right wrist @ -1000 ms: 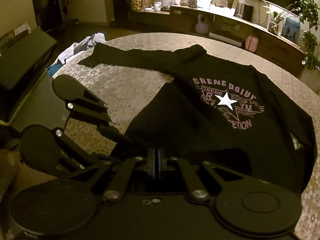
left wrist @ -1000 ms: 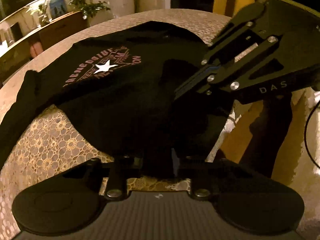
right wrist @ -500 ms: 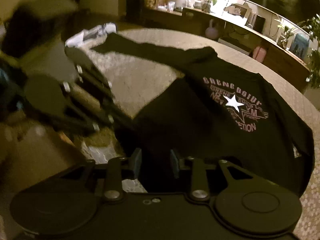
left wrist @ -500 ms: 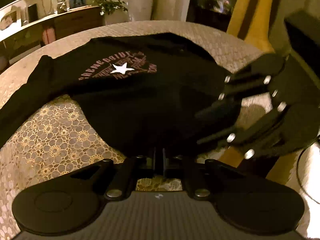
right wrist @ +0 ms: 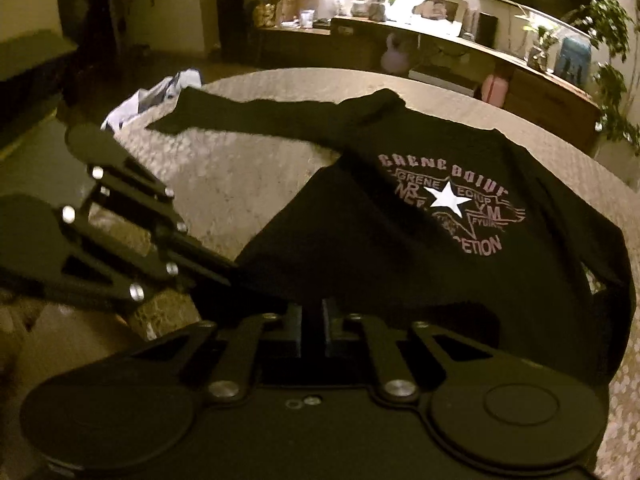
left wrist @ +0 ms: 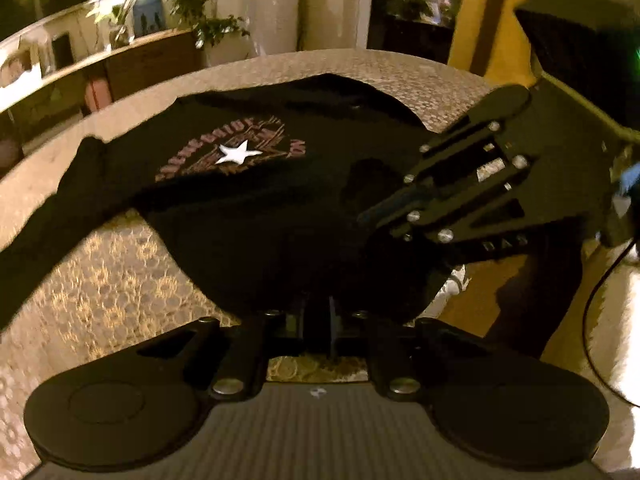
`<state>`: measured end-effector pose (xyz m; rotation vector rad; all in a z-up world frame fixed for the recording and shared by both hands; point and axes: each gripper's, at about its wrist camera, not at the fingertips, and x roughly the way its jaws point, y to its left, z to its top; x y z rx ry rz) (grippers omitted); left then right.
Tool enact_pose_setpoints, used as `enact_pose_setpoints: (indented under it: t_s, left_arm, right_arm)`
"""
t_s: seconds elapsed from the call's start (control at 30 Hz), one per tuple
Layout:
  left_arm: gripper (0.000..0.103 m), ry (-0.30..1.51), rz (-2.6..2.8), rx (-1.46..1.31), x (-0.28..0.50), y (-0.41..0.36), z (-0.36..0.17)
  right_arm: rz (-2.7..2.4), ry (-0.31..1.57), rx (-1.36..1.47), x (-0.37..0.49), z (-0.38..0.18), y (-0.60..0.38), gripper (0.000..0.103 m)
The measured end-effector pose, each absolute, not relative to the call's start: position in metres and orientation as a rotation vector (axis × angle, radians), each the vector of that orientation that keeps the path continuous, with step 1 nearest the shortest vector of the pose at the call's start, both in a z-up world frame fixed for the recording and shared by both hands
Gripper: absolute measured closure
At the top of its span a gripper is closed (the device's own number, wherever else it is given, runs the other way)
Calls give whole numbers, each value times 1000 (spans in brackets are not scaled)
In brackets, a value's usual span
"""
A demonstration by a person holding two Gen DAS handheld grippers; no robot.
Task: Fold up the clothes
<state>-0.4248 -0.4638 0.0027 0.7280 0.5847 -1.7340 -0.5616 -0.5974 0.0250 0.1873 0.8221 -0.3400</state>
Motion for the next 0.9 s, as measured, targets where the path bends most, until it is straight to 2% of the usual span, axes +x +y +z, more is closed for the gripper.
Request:
enact_pose_setpoints:
  t_s: [0.1,0.2,0.27,0.3,0.5,0.53,0.57,0.7,0.77,0.9]
  left_arm:
    - [86,551,-1733,765,-434,-466,3]
    - [72,532,-1737,781,-442,-470,2]
    - [49,501,-1728,797,-448,-472,0]
    - [45,494,-1725,798,-449,-472,-1]
    - [45,492,-1680,791,-451,-477,-7]
    - [50,502,-1671,789,-449,-478,-8]
    - [64,513,-1659,786,-447,-479,-8]
    - [94,550,-1617,761,-436,-476,-8]
    - [99,540,-1589,748,-430,-470,-6]
    - [102,494,-1541,694,-409,-445,4]
  right_arm:
    - [-331,810,207,-562,28,-601,0]
    - [-325,804,218,-562,29,-601,0]
    - [-320,797,227,-562,30,-601,0]
    - [-318,793,232,-562,31,-601,0]
    - [-310,755,274,-567,38,-604,0]
    - [-307,750,277,-567,38,-604,0]
    - [-305,746,281,-568,39,-604,0]
    - [-293,741,285,-572,39,-600,0]
    - [-292,744,282,-574,38,-596,0]
    - [-281,756,284,-593,37,-590,0]
